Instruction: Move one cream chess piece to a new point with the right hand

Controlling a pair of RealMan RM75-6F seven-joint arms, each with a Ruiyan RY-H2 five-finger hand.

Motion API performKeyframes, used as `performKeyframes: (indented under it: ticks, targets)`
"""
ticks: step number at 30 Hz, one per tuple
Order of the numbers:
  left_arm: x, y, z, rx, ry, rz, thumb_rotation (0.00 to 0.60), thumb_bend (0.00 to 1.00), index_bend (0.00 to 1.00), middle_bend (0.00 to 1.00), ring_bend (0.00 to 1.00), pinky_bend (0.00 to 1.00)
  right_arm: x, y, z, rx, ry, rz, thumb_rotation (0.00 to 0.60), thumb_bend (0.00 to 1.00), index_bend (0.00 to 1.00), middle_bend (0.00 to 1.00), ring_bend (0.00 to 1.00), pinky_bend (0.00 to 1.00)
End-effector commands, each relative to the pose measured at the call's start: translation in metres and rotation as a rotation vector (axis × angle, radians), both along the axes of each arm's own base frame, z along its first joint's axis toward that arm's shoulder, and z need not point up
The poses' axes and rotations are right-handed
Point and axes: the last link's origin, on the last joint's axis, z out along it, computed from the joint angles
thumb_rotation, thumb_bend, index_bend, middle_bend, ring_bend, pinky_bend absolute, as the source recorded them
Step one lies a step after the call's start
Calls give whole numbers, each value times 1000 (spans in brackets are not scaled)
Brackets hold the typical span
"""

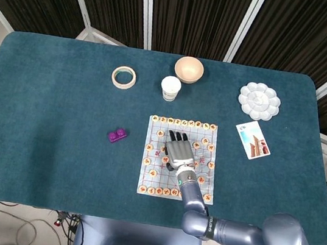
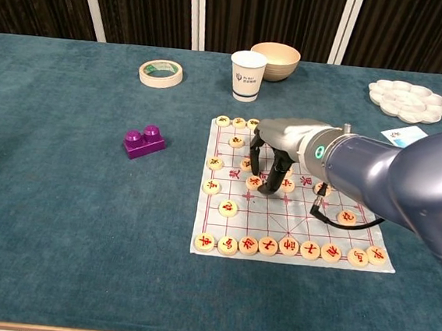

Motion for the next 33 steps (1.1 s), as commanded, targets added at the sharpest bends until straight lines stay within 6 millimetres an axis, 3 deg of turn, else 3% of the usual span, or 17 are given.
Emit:
performKeyframes:
  ticks: [1, 8, 11, 17, 21, 26, 33]
  targets:
    - [0, 0, 0, -1, 1, 0, 600, 0, 110, 0, 0, 0, 0, 0, 2, 0, -2, 2, 600, 378, 454, 0, 0, 87]
    - [0, 0, 0, 4, 4, 1, 600, 0, 110, 0, 0, 0, -1, 3, 12, -7, -6, 8, 600, 379, 450, 0, 0, 87]
    - [0, 0, 0, 5, 7, 1, 600, 0, 110, 0, 0, 0, -1, 5, 22, -16, -22, 11, 600, 378, 399, 0, 0, 87]
    - [-1, 0, 1, 9, 9, 3, 600, 0, 110, 0, 0, 0, -5, 20, 72, -81, -120, 49, 600, 379, 297, 0, 0, 87]
    - [1, -1, 0, 6, 9, -2, 600, 0, 110, 0, 0, 0, -31, 49, 125, -175, -176, 99, 600, 378, 282, 0, 0, 87]
    - [3, -2, -4, -4, 11, -8, 600, 0, 110, 0, 0, 0, -81, 97, 179, -269, -175, 147, 600, 378, 247, 0, 0, 87]
    - [6, -4, -7, -10, 15, -12, 600, 0, 110, 0, 0, 0, -143, 152, 213, -382, -189, 118, 600, 378, 199, 0, 0, 87]
